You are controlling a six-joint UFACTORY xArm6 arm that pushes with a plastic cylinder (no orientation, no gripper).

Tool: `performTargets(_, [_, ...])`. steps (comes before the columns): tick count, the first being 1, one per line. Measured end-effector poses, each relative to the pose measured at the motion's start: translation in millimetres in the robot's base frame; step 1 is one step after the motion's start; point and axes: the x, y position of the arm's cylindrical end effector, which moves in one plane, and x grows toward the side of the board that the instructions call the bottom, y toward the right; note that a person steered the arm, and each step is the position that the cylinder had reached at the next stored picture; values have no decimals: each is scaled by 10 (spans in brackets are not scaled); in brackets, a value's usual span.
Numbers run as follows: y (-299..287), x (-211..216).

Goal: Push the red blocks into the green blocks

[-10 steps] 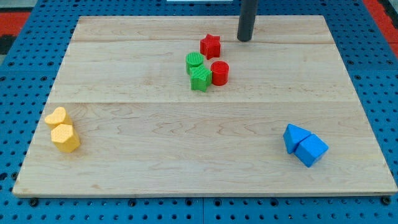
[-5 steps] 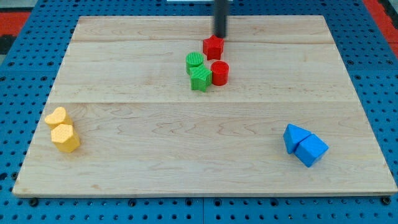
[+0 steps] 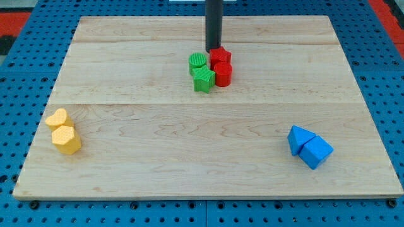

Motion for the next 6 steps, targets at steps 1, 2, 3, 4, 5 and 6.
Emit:
performTargets(1, [157, -115])
performTargets(2, [191, 49])
performTargets(3, [-21, 248])
performTargets(4, [34, 243])
performTargets(5, [655, 68])
performTargets(6, [1342, 279])
